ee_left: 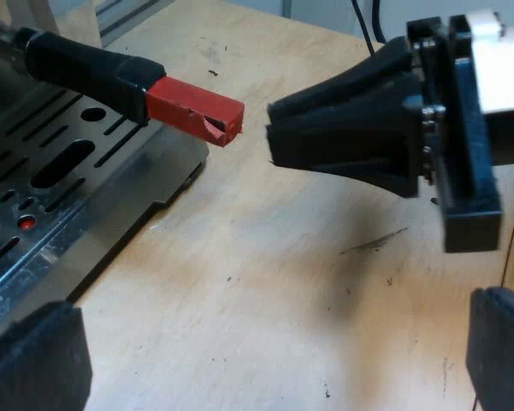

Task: Grind coffee beans and then tamp

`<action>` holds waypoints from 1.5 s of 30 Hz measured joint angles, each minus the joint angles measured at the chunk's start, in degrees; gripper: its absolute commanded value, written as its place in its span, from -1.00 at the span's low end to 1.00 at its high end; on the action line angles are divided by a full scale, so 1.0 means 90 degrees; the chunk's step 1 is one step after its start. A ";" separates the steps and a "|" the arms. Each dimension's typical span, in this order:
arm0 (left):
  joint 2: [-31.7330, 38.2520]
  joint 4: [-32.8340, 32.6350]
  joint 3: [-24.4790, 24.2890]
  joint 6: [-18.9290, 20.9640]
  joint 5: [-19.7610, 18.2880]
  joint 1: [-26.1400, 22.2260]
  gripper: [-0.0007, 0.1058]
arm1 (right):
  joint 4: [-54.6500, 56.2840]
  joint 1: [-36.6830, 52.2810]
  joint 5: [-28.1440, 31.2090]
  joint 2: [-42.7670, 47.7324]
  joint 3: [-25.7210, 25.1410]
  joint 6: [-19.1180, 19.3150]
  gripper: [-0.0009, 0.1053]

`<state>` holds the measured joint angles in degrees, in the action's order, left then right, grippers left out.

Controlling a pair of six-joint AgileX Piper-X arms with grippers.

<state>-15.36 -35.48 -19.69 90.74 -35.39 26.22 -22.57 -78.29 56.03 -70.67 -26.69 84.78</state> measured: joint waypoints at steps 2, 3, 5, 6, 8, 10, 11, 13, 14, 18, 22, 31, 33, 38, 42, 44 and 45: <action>0.0000 0.0000 0.0000 0.0020 0.0000 0.0000 0.70 | -0.0148 0.0050 0.0000 -0.0068 0.0000 0.0000 -0.65; 0.0000 0.0000 0.0000 0.0017 0.0000 0.0000 0.70 | -0.0219 0.0068 0.0000 -0.0098 0.0000 0.0000 -0.65; 0.0000 0.0000 0.0000 0.0017 0.0000 0.0000 0.70 | -0.0276 0.0091 0.0000 -0.0137 0.0000 0.0000 -0.65; 0.0000 0.0000 0.0000 0.0017 0.0000 0.0000 0.70 | -0.0286 0.0092 0.0000 -0.0157 0.0000 0.0000 -0.65; 0.0000 0.0000 0.0000 0.0017 0.0000 0.0000 0.70 | -0.0302 0.0121 -0.0014 -0.0194 0.0000 0.0000 -0.65; 0.0000 0.0000 0.0000 0.0017 0.0000 0.0000 0.70 | -0.0391 0.0120 -0.0013 -0.0295 0.0000 -0.0012 -0.65; 0.0000 0.0000 0.0000 0.0017 0.0000 0.0000 0.70 | -0.0423 0.0120 -0.0013 -0.0322 0.0000 -0.0012 -0.65; 0.0000 0.0000 0.0000 0.0017 0.0000 0.0000 0.70 | -0.0513 0.0120 -0.0013 -0.0381 0.0000 -0.0008 -0.65; 0.0000 0.0000 0.0000 0.0017 0.0000 0.0000 0.70 | -0.0526 0.0120 -0.0013 -0.0383 0.0000 -0.0008 -0.65; 0.0000 0.0000 0.0000 0.0017 0.0000 0.0000 0.70 | -0.0576 0.0120 -0.0013 -0.0381 -0.0012 -0.0008 -0.65; 0.0000 0.0000 0.0000 0.0017 0.0000 0.0000 0.70 | -0.0663 0.0279 -0.0013 -0.0381 -0.0012 -0.0008 -0.65; 0.0000 -0.0021 0.0000 0.0017 0.0000 0.0000 0.70 | -0.0753 0.0552 -0.0319 -0.0381 -0.0012 -0.0008 -0.65; 0.0000 -0.0023 0.0000 0.0017 0.0000 0.0000 0.70 | -0.0771 0.0572 -0.0330 -0.0381 -0.0001 -0.0008 -0.65; 0.0000 -0.0032 0.0000 0.0017 0.0000 0.0000 0.70 | -0.0769 0.0570 -0.0055 -0.0381 -0.0001 -0.0008 -0.65; 0.0000 -0.0032 0.0000 0.0017 0.0000 0.0000 0.70 | -0.0755 0.0557 0.0138 -0.0381 0.0016 0.0004 -0.65; 0.0000 -0.0032 0.0000 0.0017 0.0000 0.0000 0.70 | -0.0755 0.0557 0.0138 -0.0381 0.0014 0.0004 -0.65; 0.0000 -0.0032 0.0000 0.0017 0.0000 0.0000 0.70 | -0.0755 0.0557 0.0154 -0.0381 0.0014 0.0004 -0.65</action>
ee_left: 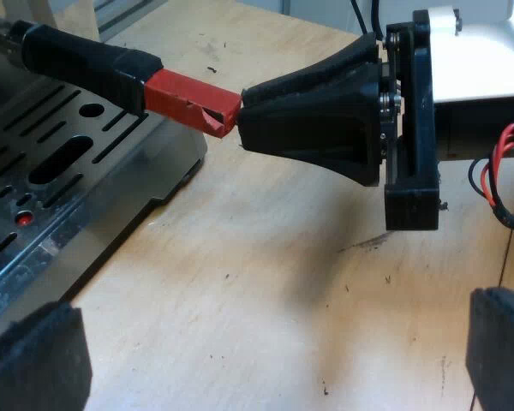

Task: Grind coffee beans and then tamp

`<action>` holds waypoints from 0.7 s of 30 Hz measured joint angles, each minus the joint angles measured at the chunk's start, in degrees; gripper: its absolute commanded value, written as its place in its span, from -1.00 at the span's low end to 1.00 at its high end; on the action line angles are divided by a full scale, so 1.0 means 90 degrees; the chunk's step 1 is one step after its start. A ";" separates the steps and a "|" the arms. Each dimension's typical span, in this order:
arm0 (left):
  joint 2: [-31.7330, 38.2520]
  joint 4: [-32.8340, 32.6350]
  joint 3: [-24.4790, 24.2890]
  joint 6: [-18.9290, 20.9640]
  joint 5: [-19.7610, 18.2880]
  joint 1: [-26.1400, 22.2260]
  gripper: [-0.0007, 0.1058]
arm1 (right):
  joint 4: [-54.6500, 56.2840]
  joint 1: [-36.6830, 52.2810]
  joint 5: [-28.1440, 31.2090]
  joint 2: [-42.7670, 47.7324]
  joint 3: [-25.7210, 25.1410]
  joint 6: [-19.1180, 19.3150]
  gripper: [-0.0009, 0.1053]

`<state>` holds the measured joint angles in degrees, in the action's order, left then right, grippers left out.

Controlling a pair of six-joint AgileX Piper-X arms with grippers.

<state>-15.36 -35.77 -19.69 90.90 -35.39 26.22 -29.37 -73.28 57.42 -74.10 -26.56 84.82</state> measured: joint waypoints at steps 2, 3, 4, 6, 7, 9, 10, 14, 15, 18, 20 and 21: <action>0.0000 0.0000 0.0000 0.0000 0.0000 0.0000 0.70 | 0.0000 0.0000 0.0029 0.0000 0.0000 0.0000 -0.65; 0.0000 0.0000 0.0000 0.0000 0.0000 0.0000 0.70 | 0.0000 0.0000 0.0032 0.0000 0.0017 0.0000 -0.65; 0.0000 0.0000 0.0000 0.0000 0.0000 0.0000 0.70 | 0.0000 0.0000 0.0032 0.0000 0.0015 0.0000 -0.65; 0.0000 0.0000 0.0000 0.0000 0.0000 0.0000 0.70 | 0.0000 0.0000 0.0032 0.0000 0.0015 0.0000 -0.65; 0.0000 0.0000 0.0000 0.0000 0.0000 0.0000 0.70 | 0.0000 0.0000 0.0032 0.0000 0.0015 0.0000 -0.65; 0.0000 0.0000 0.0000 0.0000 0.0000 0.0000 0.70 | 0.0000 0.0000 0.0032 0.0000 0.0015 0.0000 -0.65; 0.0000 0.0000 0.0000 0.0000 0.0000 0.0000 0.70 | 0.0000 0.0000 0.0032 0.0000 0.0015 0.0000 -0.65; 0.0000 -0.0016 0.0000 0.0000 0.0000 0.0000 0.70 | 0.0000 -0.0197 0.0251 0.0000 0.0015 0.0050 -0.65; 0.0000 -0.0016 0.0000 0.0000 0.0000 0.0000 0.70 | 0.0058 -0.0273 0.0337 0.0000 -0.0001 0.0050 -0.65; 0.0000 -0.0016 0.0000 0.0000 0.0000 0.0000 0.70 | 0.0275 -0.0474 0.0465 0.0000 -0.0025 0.0061 -0.65; 0.0000 -0.0016 0.0000 0.0000 0.0000 0.0000 0.70 | 0.0444 -0.0599 0.0494 0.0000 -0.0034 0.0061 -0.65; 0.0000 -0.0016 0.0000 0.0000 0.0000 0.0000 0.70 | 0.0566 -0.0692 0.0535 0.0000 -0.0034 0.0061 -0.65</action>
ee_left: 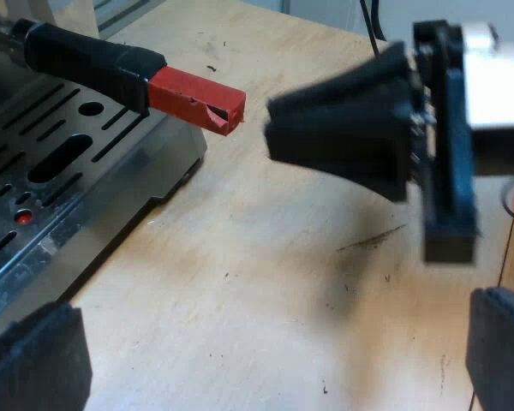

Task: Grind coffee beans and then tamp

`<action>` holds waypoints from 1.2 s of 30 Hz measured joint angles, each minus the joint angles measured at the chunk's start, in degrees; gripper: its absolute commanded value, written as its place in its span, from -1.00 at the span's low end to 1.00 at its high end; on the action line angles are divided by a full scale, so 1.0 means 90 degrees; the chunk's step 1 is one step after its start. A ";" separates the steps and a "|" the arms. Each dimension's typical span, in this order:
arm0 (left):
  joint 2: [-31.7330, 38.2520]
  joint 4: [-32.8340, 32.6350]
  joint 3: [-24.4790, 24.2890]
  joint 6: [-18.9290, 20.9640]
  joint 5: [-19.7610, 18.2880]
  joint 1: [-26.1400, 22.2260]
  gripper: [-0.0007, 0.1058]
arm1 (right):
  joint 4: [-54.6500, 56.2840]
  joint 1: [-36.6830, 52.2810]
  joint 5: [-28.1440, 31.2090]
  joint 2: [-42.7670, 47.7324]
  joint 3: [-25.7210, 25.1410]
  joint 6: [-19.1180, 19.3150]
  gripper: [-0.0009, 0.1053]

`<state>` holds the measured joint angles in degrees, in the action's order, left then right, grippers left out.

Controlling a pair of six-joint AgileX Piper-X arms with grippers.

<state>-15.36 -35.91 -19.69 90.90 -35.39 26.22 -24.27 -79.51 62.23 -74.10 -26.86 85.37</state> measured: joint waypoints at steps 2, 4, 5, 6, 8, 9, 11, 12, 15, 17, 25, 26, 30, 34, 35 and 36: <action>0.0000 0.0000 0.0000 0.0000 0.0000 0.0000 0.70 | 0.0071 -0.0067 0.0023 0.0000 0.0000 0.0013 -0.65; 0.0000 0.0000 0.0000 0.0000 0.0000 0.0000 0.70 | 0.0154 -0.0160 0.0044 0.0000 0.0000 0.0014 -0.65; 0.0000 0.0000 0.0000 0.0000 0.0000 0.0000 0.70 | 0.0226 -0.0411 0.0227 0.0000 -0.0007 0.0029 -0.65; 0.0000 0.0000 0.0000 0.0000 0.0000 0.0000 0.70 | 0.0235 -0.0477 0.0294 0.0000 -0.0007 0.0033 -0.65; 0.0000 0.0000 0.0000 0.0076 0.0000 0.0000 0.70 | 0.0278 -0.0794 0.0420 0.0138 -0.0007 0.0233 -0.65; 0.0000 0.0000 0.0000 0.0099 0.0000 0.0000 0.70 | 0.0283 -0.0815 0.0438 0.0155 -0.0007 0.0279 -0.65; 0.0000 0.0000 0.0000 0.0196 0.0000 0.0000 0.70 | 0.0314 -0.1011 0.0713 0.0350 -0.0091 0.0783 -0.63; 0.0000 0.0000 0.0000 0.0211 0.0000 0.0000 0.70 | 0.0314 -0.1038 0.0825 0.0406 -0.0122 0.0928 -0.60; 0.0000 0.0000 0.0000 0.0223 0.0000 0.0000 0.70 | 0.0314 -0.1048 0.0926 0.0614 -0.0243 0.1282 -0.34; 0.0000 0.0000 0.0000 0.0223 0.0000 0.0000 0.70 | 0.0314 -0.1048 0.0947 0.0731 -0.0317 0.1331 -0.10; 0.0000 0.0000 0.0000 0.0223 0.0000 0.0000 0.70 | 0.0556 -0.1015 0.1021 0.0809 -0.0918 0.1417 -0.02; 0.0000 0.0000 0.0000 0.0223 0.0000 0.0000 0.70 | 0.0742 -0.0981 0.1018 0.0809 -0.1097 0.1417 -0.02; 0.0000 0.0000 0.0000 0.0223 0.0000 0.0000 0.70 | 0.1499 -0.0696 0.1018 0.0809 -0.1664 0.1417 -0.02; 0.0000 0.0000 0.0000 0.0223 0.0000 0.0000 0.70 | 0.2224 -0.0335 0.0854 0.0809 -0.2214 0.1357 -0.02; 0.0000 0.0000 0.0000 0.0223 0.0000 0.0000 0.70 | 0.2449 -0.0189 0.0718 0.0809 -0.2343 0.1206 -0.02; 0.0000 0.0000 0.0000 0.0223 0.0000 0.0000 0.70 | 0.2731 -0.0078 0.0559 0.0809 -0.2460 0.0975 -0.02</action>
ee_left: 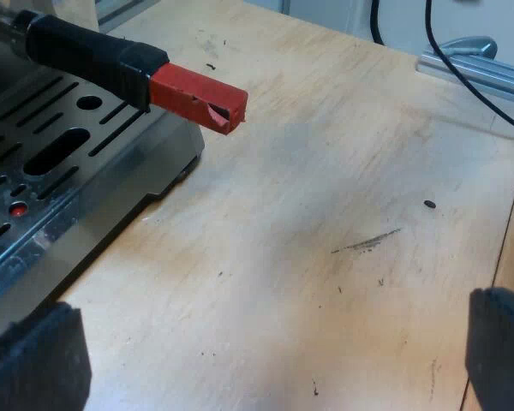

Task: Grind coffee beans and then tamp

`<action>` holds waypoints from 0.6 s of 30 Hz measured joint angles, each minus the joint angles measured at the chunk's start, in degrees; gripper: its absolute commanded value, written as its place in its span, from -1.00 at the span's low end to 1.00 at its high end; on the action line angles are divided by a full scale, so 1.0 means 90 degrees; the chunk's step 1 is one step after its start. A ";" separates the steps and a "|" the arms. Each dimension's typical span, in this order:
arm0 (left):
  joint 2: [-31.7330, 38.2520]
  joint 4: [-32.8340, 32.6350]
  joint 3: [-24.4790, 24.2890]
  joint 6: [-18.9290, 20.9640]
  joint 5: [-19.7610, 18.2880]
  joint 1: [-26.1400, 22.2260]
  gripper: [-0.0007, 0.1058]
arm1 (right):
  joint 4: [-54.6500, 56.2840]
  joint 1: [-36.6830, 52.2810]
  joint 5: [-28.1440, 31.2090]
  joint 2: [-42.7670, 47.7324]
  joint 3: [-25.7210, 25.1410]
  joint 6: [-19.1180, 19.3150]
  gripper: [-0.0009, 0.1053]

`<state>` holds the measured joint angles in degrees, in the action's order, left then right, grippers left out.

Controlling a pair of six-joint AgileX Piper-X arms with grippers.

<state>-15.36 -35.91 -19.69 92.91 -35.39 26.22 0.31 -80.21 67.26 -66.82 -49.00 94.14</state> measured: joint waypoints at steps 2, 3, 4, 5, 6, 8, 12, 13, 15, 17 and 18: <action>0.0000 0.0000 0.0000 0.0000 0.0000 0.0000 0.70 | 0.0631 0.0286 -0.0458 0.0000 -0.0231 -0.0597 -0.02; 0.0000 0.0000 0.0000 0.0000 0.0000 0.0000 0.70 | 0.0770 0.0334 -0.0562 0.0000 -0.0247 -0.0666 -0.02; 0.0000 0.0000 0.0000 0.0000 0.0000 0.0000 0.70 | 0.1169 0.0455 -0.0875 0.0000 -0.0349 -0.1112 -0.02; 0.0000 0.0000 0.0000 0.0000 0.0000 0.0000 0.70 | 0.1414 0.0603 -0.1082 0.0000 -0.0402 -0.1334 -0.02; 0.0000 0.0000 0.0000 0.0000 0.0000 0.0000 0.70 | 0.1577 0.0665 -0.1225 0.0000 -0.0441 -0.1490 -0.02; 0.0000 0.0000 0.0000 0.0000 0.0000 0.0000 0.70 | 0.2284 0.1091 -0.1914 0.0000 -0.0628 -0.2053 -0.02; 0.0000 0.0000 0.0000 0.0000 0.0000 0.0000 0.70 | 0.2982 0.1578 -0.2570 0.0000 -0.0842 -0.2399 -0.02; 0.0000 0.0000 0.0000 0.0000 0.0000 0.0000 0.70 | 0.2982 0.1578 -0.2570 0.0000 -0.0842 -0.2399 -0.02; 0.0000 0.0000 0.0000 0.0000 0.0000 0.0000 0.70 | 0.3799 0.1921 -0.3466 0.0000 -0.1071 -0.2818 -0.02; 0.0000 0.0000 0.0000 0.0000 0.0000 0.0000 0.70 | 0.4020 0.1974 -0.3693 0.0000 -0.1119 -0.2957 -0.02; 0.0000 0.0000 0.0000 0.0000 0.0000 0.0000 0.70 | 0.4128 0.1973 -0.3778 -0.0019 -0.1145 -0.3008 -0.02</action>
<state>-15.36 -35.91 -19.69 92.91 -35.39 26.22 37.46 -62.45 33.26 -66.99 -59.31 67.07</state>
